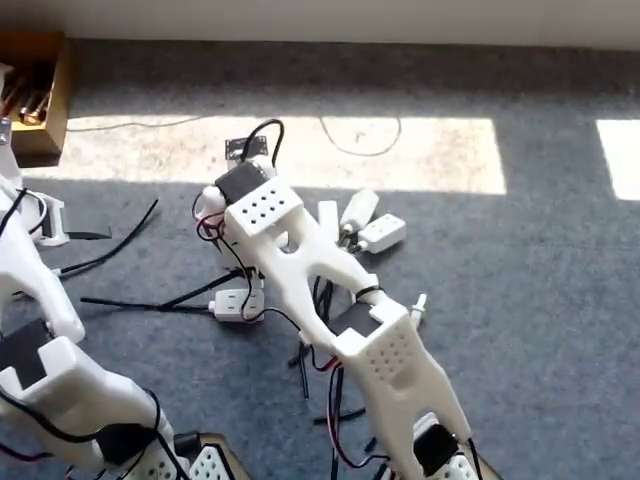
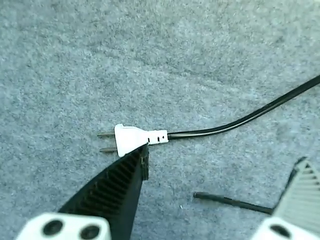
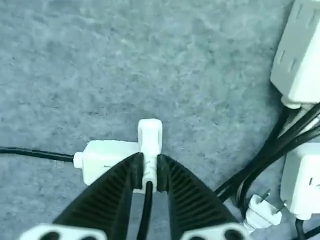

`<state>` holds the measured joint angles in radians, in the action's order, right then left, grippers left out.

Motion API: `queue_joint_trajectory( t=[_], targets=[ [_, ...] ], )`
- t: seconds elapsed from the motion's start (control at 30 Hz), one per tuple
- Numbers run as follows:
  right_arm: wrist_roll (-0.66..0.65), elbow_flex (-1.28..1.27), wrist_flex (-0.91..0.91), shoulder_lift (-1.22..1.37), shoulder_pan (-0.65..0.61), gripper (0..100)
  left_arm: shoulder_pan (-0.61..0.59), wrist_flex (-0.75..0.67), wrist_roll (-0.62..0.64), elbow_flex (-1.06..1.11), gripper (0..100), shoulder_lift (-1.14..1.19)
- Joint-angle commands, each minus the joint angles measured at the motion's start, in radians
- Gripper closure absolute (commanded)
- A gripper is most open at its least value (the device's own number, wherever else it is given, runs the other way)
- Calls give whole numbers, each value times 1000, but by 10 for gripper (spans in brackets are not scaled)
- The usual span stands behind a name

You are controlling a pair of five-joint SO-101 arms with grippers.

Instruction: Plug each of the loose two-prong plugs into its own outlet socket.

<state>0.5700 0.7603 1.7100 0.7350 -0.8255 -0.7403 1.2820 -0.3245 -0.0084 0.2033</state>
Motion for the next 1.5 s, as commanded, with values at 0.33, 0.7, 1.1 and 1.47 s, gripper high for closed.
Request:
queue_joint_trajectory(
  t=[0.33, 0.7, 1.1, 1.47],
  targets=[
    [66, 170, 53, -88, -44, 994, -1, -46, -6, -31, 582, -1],
    [166, -116, 56, -268, -93, 994, -2, -43, -5, -33, 582, -5],
    [127, -371, 51, -421, -73, 994, 19, -48, 23, -41, 582, -1],
    [60, -421, 50, -423, -56, 994, -160, -124, 2, -76, 582, 2]
  ],
)
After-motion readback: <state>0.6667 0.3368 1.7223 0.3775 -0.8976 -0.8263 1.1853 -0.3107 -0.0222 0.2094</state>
